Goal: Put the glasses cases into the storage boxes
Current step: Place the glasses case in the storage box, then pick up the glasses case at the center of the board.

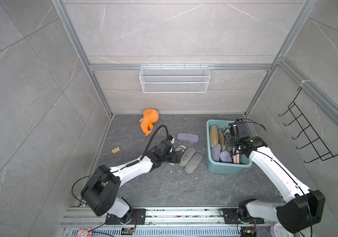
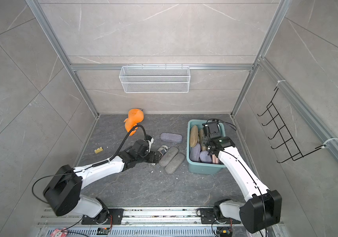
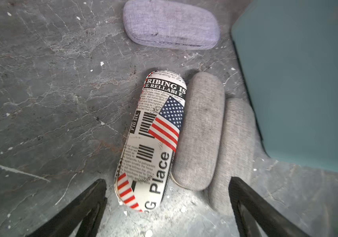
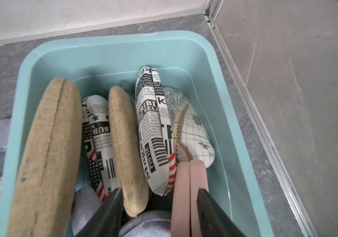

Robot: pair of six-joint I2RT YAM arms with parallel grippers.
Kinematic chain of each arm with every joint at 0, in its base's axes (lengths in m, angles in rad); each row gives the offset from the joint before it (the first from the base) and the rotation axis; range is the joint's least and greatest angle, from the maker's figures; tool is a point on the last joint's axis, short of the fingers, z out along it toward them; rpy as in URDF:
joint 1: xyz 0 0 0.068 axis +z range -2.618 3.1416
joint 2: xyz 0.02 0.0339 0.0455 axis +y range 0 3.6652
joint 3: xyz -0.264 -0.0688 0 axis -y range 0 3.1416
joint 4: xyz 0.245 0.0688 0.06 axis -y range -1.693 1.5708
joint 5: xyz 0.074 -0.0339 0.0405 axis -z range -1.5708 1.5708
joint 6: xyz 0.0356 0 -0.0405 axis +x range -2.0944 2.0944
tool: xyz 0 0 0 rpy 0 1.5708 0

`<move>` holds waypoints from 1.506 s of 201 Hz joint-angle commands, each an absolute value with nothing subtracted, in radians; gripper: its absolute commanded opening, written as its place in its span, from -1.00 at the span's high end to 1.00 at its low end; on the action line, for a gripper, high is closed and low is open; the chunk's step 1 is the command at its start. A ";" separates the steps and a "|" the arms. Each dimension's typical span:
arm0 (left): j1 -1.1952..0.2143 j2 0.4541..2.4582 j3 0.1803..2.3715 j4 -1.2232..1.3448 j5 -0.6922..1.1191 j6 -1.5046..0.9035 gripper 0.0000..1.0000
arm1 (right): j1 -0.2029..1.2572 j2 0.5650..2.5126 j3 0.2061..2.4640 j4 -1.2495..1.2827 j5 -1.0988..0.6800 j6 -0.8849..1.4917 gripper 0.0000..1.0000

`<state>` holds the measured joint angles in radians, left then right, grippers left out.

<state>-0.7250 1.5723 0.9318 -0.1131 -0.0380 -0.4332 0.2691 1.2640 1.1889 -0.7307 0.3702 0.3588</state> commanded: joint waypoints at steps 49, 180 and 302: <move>-0.723 1.812 1.101 -0.273 -0.128 -0.330 -0.62 | 0.404 1.155 1.313 -0.851 0.212 0.388 -0.35; -0.716 1.392 0.719 -0.080 -0.125 -0.443 -0.15 | 0.612 1.230 1.387 -0.717 0.063 0.411 -0.28; -0.716 0.765 0.427 0.266 -0.016 -0.513 -0.15 | 0.834 1.409 1.308 -0.298 -0.107 0.473 -0.45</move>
